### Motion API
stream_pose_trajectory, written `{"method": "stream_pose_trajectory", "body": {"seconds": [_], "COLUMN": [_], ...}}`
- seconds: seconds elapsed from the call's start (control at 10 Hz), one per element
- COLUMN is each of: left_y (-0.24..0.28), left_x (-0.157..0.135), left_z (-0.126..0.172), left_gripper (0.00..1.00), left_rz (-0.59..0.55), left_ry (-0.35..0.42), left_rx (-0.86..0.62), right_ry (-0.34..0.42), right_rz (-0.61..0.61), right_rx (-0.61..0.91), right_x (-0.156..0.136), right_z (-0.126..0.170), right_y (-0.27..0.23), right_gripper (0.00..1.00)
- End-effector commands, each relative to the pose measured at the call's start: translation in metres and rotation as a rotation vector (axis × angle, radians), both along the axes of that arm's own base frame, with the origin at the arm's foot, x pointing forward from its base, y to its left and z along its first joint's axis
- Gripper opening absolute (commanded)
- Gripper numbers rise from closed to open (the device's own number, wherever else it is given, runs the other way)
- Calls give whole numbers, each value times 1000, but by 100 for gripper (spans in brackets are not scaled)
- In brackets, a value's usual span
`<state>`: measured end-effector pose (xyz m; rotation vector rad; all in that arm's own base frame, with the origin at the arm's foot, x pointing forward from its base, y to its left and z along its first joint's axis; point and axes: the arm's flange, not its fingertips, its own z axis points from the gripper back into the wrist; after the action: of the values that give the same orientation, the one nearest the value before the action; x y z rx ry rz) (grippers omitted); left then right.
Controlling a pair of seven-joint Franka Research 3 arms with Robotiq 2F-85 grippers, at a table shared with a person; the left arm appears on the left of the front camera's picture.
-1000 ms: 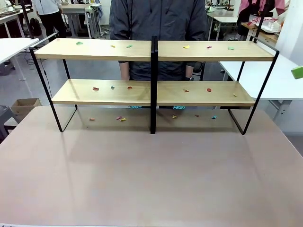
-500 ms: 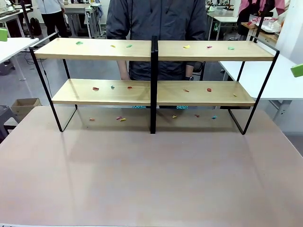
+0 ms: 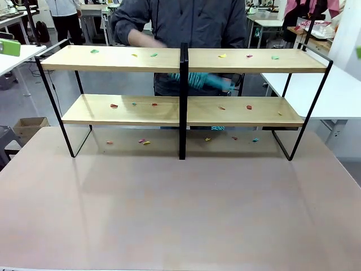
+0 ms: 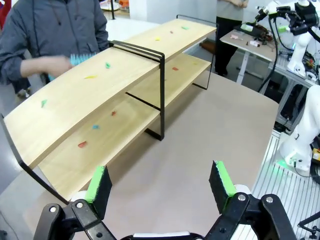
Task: Clean the shelves.
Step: Pick up the Duster when the human hands it over.
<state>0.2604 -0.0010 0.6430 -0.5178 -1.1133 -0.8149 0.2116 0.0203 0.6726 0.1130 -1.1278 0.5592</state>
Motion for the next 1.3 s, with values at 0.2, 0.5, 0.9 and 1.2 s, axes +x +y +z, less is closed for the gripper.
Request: {"method": "stream_pose_trajectory", "body": {"seconds": [0.2, 0.5, 0.9, 1.2], "left_y": [-8, -9, 1, 1], "left_x": [-24, -16, 4, 4], "left_z": [-51, -51, -5, -5], "left_gripper": [100, 100, 100, 100], "left_rz": [13, -2, 3, 3], "left_ry": [3, 9, 16, 16], "left_rx": [-28, -24, -2, -2], "right_ry": [77, 57, 69, 69], "right_rz": [-70, -85, -68, -68], "right_rx": [91, 87, 78, 78], "right_x": [-9, -12, 3, 3], "right_z": [-51, -50, -5, -5], "right_y": [4, 3, -2, -2], "right_gripper": [100, 100, 100, 100]}}
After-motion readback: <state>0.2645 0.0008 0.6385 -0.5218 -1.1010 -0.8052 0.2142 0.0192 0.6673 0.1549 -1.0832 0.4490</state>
